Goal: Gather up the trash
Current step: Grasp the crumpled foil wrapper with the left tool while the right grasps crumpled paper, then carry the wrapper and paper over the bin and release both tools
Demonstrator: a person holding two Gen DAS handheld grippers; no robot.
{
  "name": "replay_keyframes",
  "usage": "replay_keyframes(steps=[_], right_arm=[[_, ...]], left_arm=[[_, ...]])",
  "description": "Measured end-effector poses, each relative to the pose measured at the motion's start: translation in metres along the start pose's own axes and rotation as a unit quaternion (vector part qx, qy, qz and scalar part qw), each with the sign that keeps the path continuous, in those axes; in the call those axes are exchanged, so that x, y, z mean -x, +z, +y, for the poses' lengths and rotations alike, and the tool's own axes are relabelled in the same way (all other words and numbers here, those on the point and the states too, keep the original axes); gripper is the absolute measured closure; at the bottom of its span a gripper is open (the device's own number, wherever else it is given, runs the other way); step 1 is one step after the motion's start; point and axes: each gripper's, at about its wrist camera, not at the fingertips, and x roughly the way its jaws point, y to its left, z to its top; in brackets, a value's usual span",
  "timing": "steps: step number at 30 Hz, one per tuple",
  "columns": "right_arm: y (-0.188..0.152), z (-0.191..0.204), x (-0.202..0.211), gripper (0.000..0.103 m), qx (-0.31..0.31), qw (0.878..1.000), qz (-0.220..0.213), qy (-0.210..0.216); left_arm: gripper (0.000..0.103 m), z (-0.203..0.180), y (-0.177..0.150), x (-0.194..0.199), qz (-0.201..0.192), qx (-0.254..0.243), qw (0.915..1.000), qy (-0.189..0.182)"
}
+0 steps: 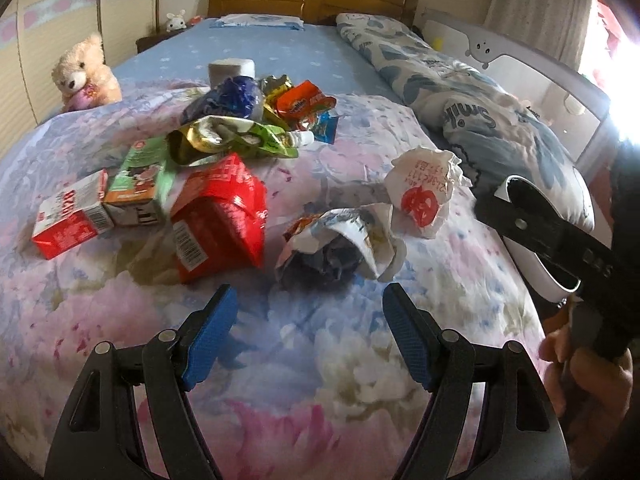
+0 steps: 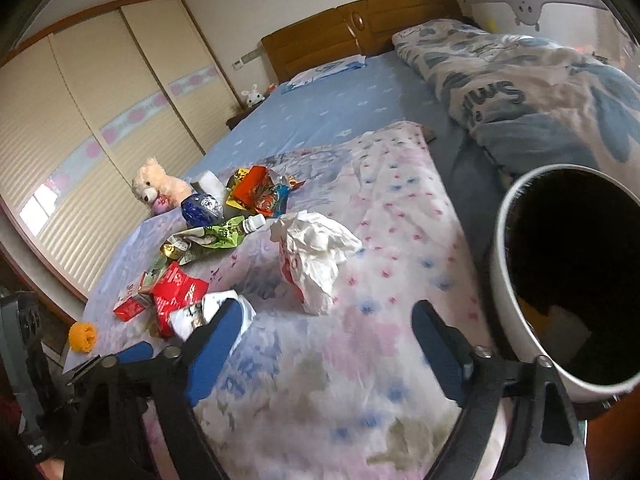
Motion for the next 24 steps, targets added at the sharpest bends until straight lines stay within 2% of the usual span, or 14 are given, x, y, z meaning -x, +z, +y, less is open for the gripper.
replay_keyframes(steps=[2, 4, 5, 7, 8, 9, 10, 15, 24], right_arm=[[0.006, 0.000, -0.011, 0.024, -0.001, 1.000, 0.004, 0.004], [0.013, -0.003, -0.026, 0.033, -0.006, 1.000, 0.013, 0.003], [0.014, -0.004, -0.030, 0.035, -0.010, 1.000, 0.017, 0.004], [0.018, -0.009, -0.045, 0.044, -0.020, 0.999, 0.030, 0.007], [0.019, -0.010, -0.049, 0.053, -0.023, 0.999, 0.033, 0.009], [0.019, -0.012, -0.053, 0.065, -0.024, 0.999, 0.038, 0.012], [0.019, -0.012, -0.056, 0.078, -0.025, 0.999, 0.043, 0.019], [0.014, -0.009, -0.046, 0.083, -0.014, 0.999, 0.034, 0.030], [0.001, -0.024, 0.003, 0.084, -0.028, 0.999, 0.007, 0.018]], left_arm=[[0.027, -0.004, 0.003, -0.006, 0.003, -0.002, 1.0000, -0.001], [0.027, -0.007, 0.008, -0.013, 0.004, -0.004, 1.0000, 0.000], [0.032, -0.008, 0.009, -0.016, 0.005, -0.005, 1.0000, 0.000], [0.048, -0.009, 0.012, -0.024, 0.013, -0.005, 0.9999, -0.005], [0.064, -0.009, 0.014, -0.029, 0.019, -0.003, 0.9998, -0.009], [0.082, -0.009, 0.015, -0.032, 0.024, 0.000, 0.9996, -0.016], [0.086, -0.009, 0.015, -0.034, 0.026, 0.002, 0.9995, -0.021], [0.091, -0.011, 0.015, -0.029, 0.013, -0.004, 0.9996, -0.024], [0.092, -0.034, 0.010, -0.005, -0.003, -0.028, 0.9987, -0.044]])
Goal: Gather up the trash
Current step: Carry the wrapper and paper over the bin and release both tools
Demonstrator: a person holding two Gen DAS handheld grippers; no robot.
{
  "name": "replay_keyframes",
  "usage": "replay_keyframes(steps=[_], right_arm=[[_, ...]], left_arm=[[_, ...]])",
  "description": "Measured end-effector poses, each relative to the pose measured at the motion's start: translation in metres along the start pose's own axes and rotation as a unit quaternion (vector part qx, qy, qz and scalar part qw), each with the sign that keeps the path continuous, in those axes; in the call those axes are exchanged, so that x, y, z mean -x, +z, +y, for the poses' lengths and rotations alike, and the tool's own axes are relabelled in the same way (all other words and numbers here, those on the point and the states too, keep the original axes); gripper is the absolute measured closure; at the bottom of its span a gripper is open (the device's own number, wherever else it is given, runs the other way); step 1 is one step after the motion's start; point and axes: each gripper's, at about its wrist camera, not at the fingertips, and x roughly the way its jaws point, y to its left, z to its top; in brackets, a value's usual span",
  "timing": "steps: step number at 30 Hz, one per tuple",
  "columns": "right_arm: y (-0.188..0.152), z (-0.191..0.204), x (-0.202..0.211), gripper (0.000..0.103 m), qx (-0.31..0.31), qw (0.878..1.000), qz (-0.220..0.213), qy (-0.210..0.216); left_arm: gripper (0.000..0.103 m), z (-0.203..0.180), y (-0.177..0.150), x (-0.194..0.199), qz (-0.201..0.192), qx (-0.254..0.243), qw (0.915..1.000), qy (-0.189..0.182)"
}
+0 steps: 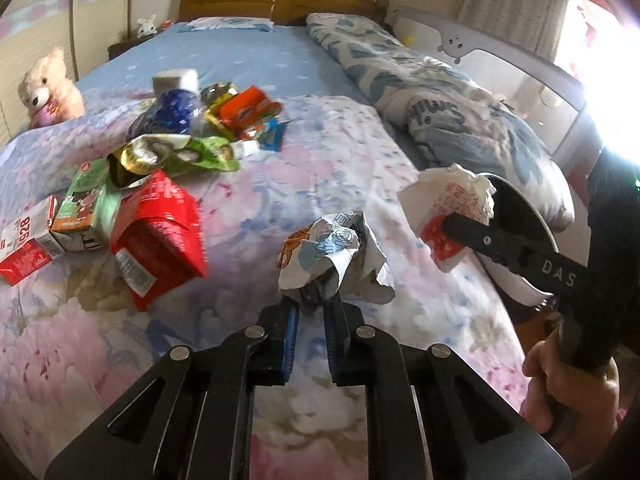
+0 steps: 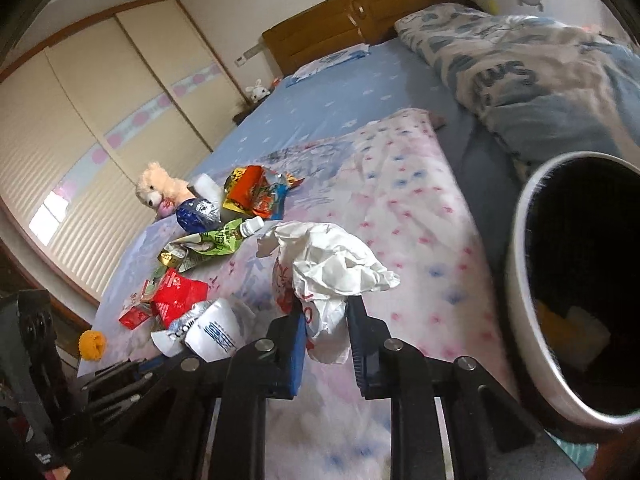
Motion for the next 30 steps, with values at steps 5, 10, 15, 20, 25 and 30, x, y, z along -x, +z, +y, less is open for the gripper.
replay_keyframes(steps=[5, 10, 15, 20, 25, 30], right_arm=[[-0.009, -0.018, 0.031, 0.084, -0.022, 0.999, -0.017, -0.018], [-0.015, -0.034, 0.059, 0.084, -0.038, 0.998, -0.036, -0.037], [-0.020, -0.041, 0.080, 0.084, -0.045, 0.997, -0.050, -0.046], [-0.026, -0.046, 0.095, 0.084, -0.049, 0.996, -0.059, -0.053], [-0.029, -0.048, 0.109, 0.084, -0.048, 0.994, -0.070, -0.066], [-0.030, -0.058, 0.122, 0.084, -0.054, 0.992, -0.080, -0.079]], left_arm=[[0.092, -0.023, 0.000, 0.007, -0.003, -0.020, 0.9997, -0.013], [0.092, -0.042, -0.002, 0.015, -0.008, -0.039, 0.9988, -0.026], [0.092, -0.052, -0.003, 0.021, -0.013, -0.051, 0.9981, -0.032], [0.092, -0.061, -0.005, 0.028, -0.018, -0.060, 0.9973, -0.038], [0.092, -0.074, -0.004, 0.030, -0.018, -0.073, 0.9962, -0.043], [0.092, -0.091, -0.001, 0.028, -0.018, -0.087, 0.9946, -0.053]])
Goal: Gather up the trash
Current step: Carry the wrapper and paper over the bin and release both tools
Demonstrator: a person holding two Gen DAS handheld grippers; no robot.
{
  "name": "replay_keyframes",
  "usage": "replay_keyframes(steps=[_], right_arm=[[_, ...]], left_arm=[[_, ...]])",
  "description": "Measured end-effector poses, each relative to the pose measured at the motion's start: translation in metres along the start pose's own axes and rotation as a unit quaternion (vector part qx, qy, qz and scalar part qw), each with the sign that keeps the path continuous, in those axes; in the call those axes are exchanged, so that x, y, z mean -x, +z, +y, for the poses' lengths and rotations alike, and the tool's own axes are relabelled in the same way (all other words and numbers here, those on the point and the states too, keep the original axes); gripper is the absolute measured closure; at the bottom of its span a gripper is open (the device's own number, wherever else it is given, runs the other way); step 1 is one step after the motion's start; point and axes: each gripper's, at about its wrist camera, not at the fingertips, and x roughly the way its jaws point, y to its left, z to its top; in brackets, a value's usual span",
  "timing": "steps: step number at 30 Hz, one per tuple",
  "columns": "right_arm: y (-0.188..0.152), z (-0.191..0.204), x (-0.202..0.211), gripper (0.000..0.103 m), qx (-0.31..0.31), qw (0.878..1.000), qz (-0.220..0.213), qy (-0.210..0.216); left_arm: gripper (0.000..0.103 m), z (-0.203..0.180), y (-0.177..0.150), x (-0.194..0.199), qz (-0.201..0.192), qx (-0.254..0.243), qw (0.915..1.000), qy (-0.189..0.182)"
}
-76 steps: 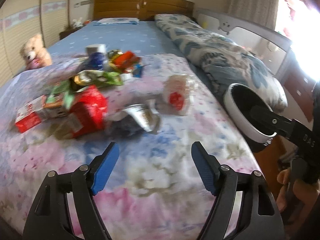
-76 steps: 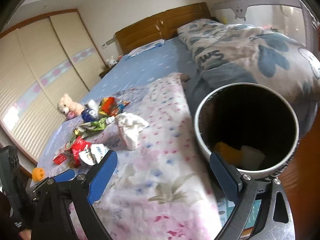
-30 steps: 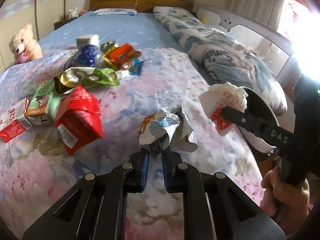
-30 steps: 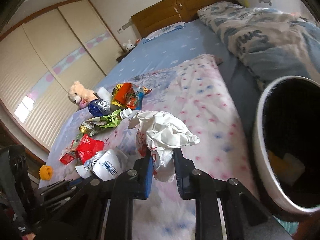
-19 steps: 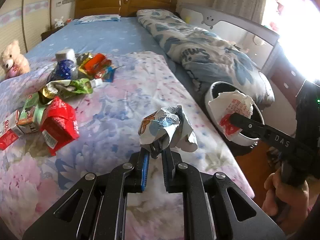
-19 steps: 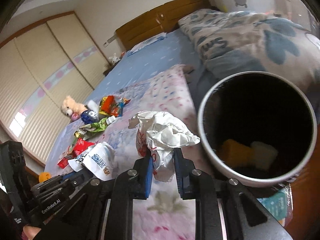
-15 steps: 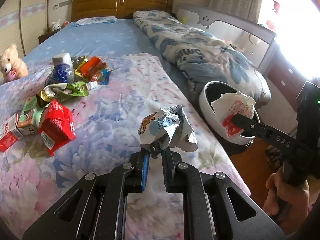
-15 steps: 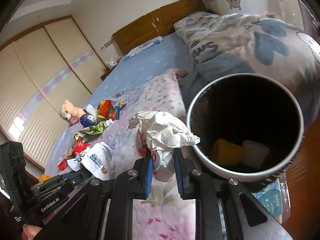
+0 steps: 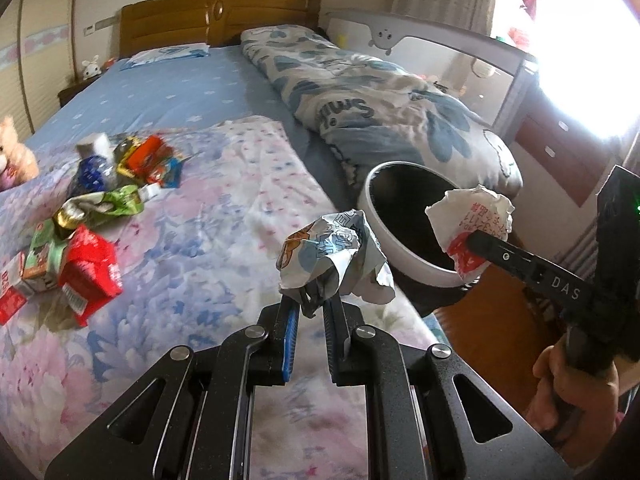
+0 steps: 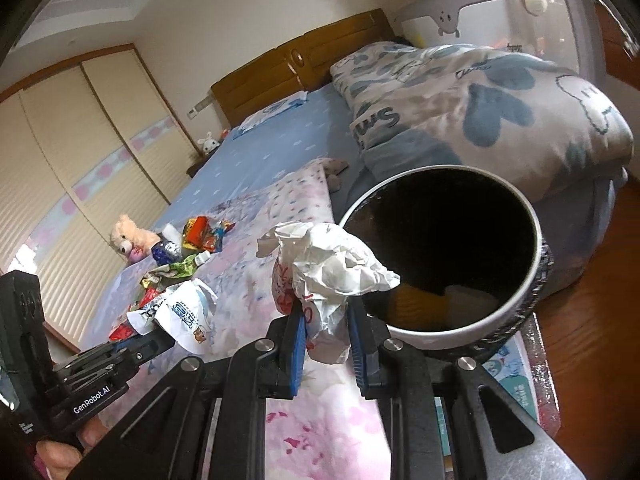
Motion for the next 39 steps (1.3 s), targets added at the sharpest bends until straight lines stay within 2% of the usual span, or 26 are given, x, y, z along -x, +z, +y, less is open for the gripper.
replay_keyframes(steps=[15, 20, 36, 39], right_arm=[[0.029, -0.041, 0.016, 0.084, -0.013, 0.999, -0.022, -0.046], [0.039, -0.050, 0.010, 0.084, -0.009, 0.998, -0.021, -0.056], [0.050, -0.076, -0.024, 0.083, -0.015, 0.997, 0.027, -0.073], [0.052, -0.079, -0.029, 0.080, -0.015, 0.996, 0.034, -0.077]], left_arm=[[0.092, -0.043, 0.027, -0.023, 0.008, -0.038, 0.9989, -0.028], [0.092, -0.054, 0.039, -0.039, 0.017, -0.036, 0.9986, -0.036], [0.092, -0.081, 0.056, -0.092, 0.055, -0.052, 0.9965, -0.035], [0.091, -0.084, 0.057, -0.103, 0.068, -0.049, 0.9956, -0.041]])
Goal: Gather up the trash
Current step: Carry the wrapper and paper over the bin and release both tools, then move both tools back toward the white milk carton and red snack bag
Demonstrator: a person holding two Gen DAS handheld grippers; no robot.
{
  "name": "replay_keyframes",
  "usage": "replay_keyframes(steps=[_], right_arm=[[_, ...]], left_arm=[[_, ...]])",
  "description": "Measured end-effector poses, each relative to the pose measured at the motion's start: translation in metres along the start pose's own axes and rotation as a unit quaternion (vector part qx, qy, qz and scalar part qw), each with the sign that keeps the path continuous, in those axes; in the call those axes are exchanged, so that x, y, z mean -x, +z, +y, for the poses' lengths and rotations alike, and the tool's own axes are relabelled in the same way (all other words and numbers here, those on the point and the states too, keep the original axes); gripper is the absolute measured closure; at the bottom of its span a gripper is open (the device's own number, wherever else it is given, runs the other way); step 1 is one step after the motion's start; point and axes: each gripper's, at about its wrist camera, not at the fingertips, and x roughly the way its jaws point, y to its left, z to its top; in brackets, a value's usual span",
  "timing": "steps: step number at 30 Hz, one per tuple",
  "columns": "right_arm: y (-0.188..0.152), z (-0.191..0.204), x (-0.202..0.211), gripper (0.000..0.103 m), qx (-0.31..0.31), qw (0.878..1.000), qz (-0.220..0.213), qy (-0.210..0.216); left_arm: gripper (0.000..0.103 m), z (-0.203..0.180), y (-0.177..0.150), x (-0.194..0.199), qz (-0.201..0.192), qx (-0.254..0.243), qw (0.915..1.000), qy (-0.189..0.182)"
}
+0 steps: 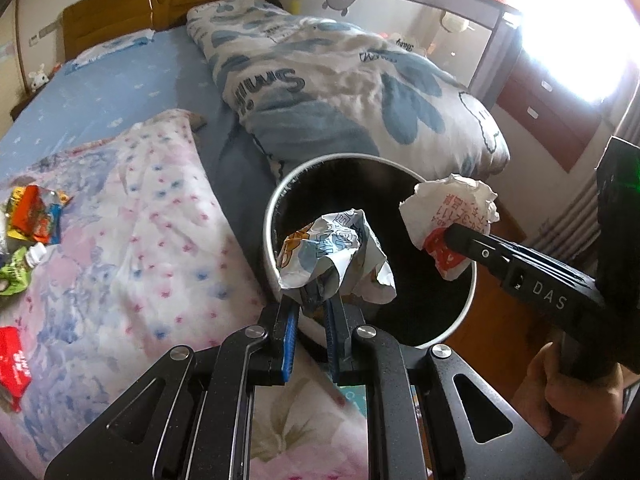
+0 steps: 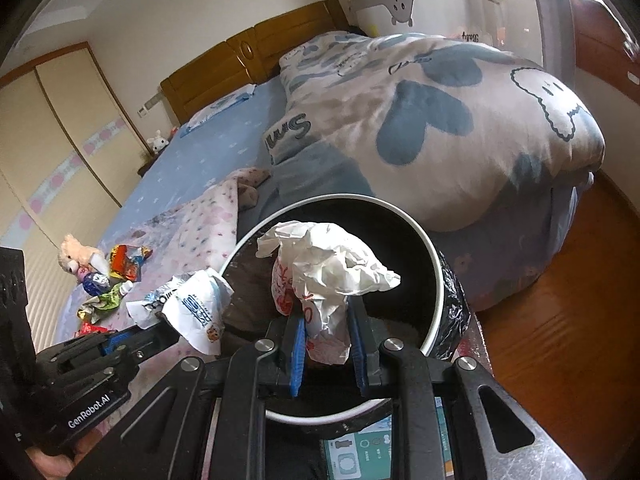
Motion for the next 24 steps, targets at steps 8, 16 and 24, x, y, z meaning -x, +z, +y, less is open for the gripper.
replay_keyframes(steps=[8, 16, 24], right_arm=[[0.001, -0.012, -0.010, 0.071, -0.012, 1.000, 0.017, -0.011], [-0.003, -0.009, -0.001, 0.048, -0.023, 1.000, 0.004, -0.003], [-0.020, 0.028, 0.018, 0.021, -0.012, 0.999, -0.023, 0.031]], left_arm=[[0.069, 0.000, -0.001, -0.013, 0.017, 0.004, 0.9998, -0.010], [0.059, 0.017, -0.020, 0.006, 0.004, 0.022, 0.9997, -0.005], [0.050, 0.045, -0.053, 0.042, -0.025, 0.046, 0.9985, 0.019]])
